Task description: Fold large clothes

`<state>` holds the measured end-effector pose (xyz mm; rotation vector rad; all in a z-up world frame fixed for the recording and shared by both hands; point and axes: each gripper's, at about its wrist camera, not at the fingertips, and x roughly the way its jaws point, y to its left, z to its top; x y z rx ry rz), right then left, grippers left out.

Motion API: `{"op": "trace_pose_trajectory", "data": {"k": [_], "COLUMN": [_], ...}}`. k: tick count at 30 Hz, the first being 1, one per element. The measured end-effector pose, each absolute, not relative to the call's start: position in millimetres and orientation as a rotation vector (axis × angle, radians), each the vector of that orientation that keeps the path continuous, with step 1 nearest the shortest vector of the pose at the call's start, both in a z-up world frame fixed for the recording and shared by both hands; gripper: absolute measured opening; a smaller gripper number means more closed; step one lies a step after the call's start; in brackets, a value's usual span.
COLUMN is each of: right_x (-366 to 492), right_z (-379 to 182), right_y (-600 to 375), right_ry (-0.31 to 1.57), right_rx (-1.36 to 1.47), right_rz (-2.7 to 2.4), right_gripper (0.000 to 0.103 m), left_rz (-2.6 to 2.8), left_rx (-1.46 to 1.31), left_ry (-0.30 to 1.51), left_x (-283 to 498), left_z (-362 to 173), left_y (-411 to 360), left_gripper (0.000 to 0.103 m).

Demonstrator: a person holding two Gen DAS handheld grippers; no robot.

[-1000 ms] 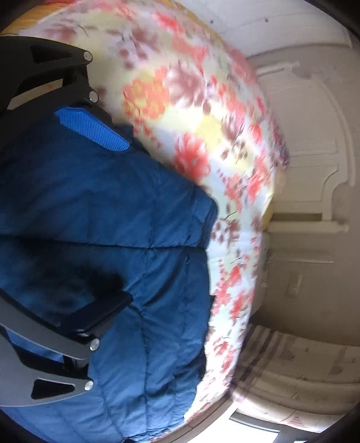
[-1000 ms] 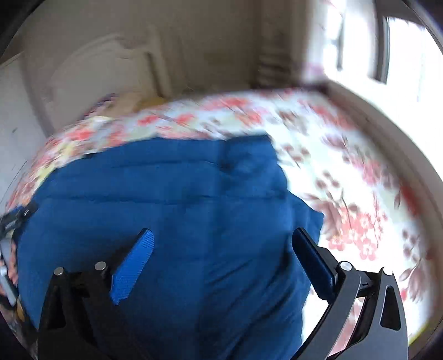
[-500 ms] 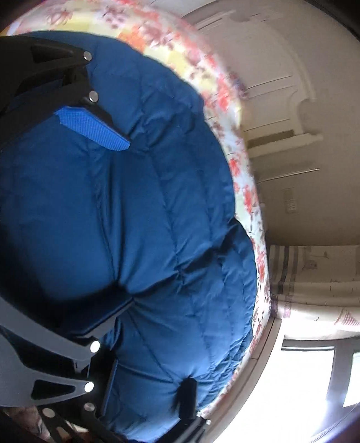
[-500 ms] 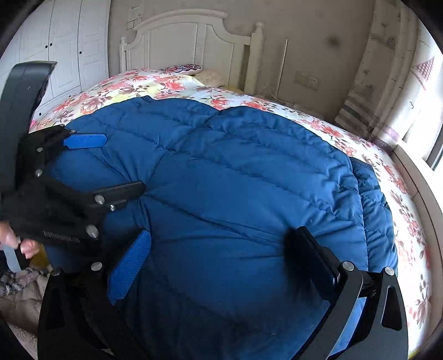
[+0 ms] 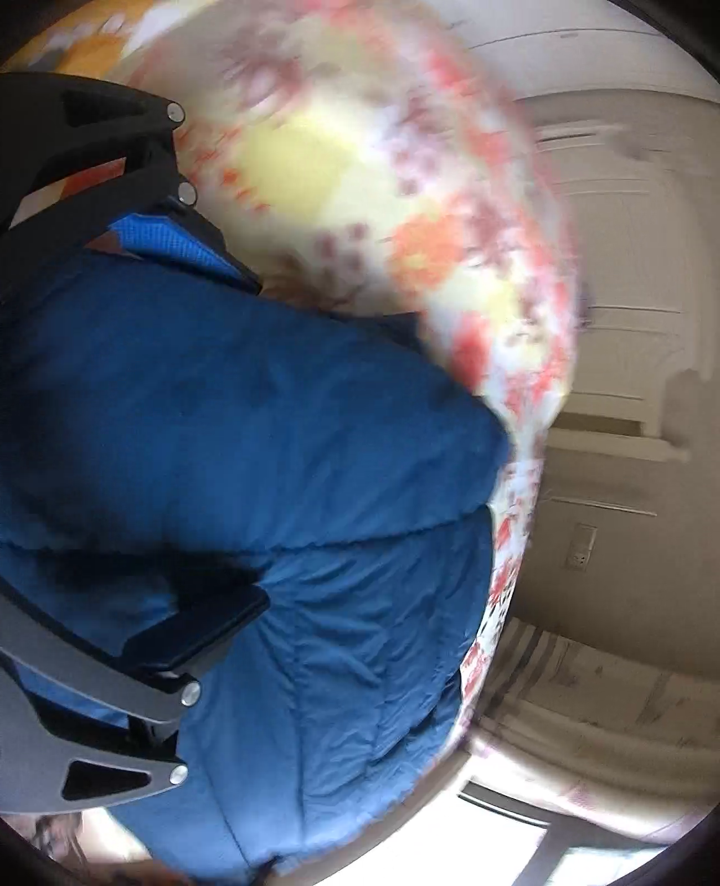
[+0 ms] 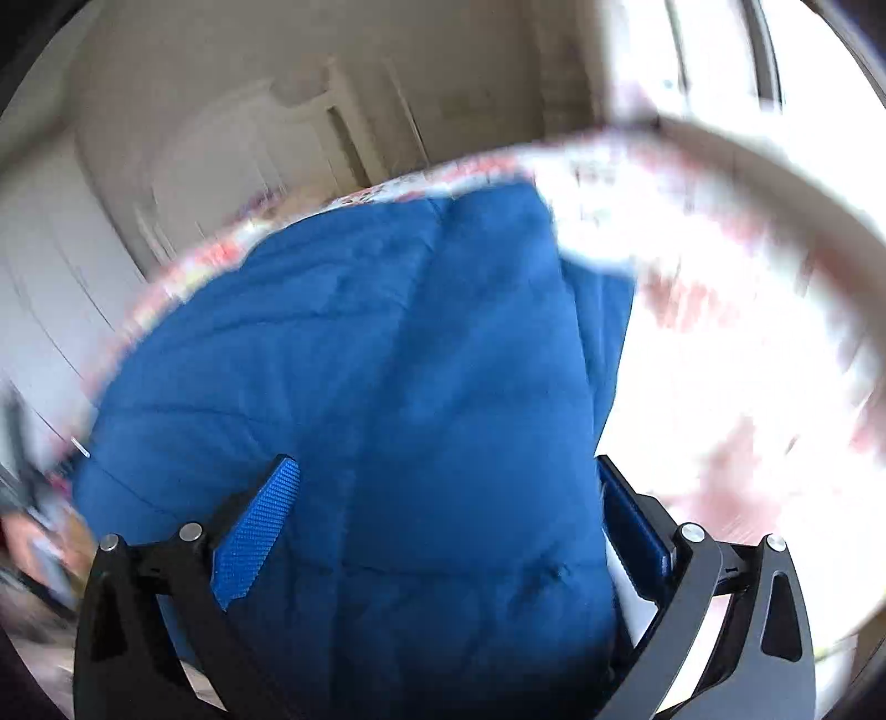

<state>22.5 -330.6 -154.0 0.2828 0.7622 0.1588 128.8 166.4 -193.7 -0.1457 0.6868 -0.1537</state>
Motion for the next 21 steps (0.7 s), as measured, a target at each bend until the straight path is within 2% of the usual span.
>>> {"op": "trace_pose_trajectory", "data": {"k": [3, 7, 12, 15, 18, 21], "right_x": [26, 14, -21, -16, -2, 6], "right_z": [-151, -127, -93, -107, -136, -142], "right_y": [-329, -304, -243, -205, -179, -182], "right_ry": [0.788, 0.737, 0.617, 0.658, 0.685, 0.690], "right_rx": [0.271, 0.111, -0.018, -0.091, -0.201, -0.202], "right_rz": [0.130, 0.018, 0.209, 0.292, 0.265, 0.281], "right_gripper": [0.098, 0.098, 0.098, 0.098, 0.099, 0.099], "left_rz": [-0.149, -0.066, -0.136, -0.269, -0.334, -0.325], "left_rx": [-0.148, -0.081, 0.066, 0.144, 0.225, 0.246], "left_ry": [0.692, 0.651, 0.480, 0.487, 0.595, 0.588], "left_x": [132, 121, 73, 61, 71, 76], "left_z": [-195, -184, -147, -148, -178, -193], "left_y": [166, 155, 117, 76, 40, 38], "left_gripper": [0.101, 0.099, 0.099, 0.099, 0.100, 0.101]}}
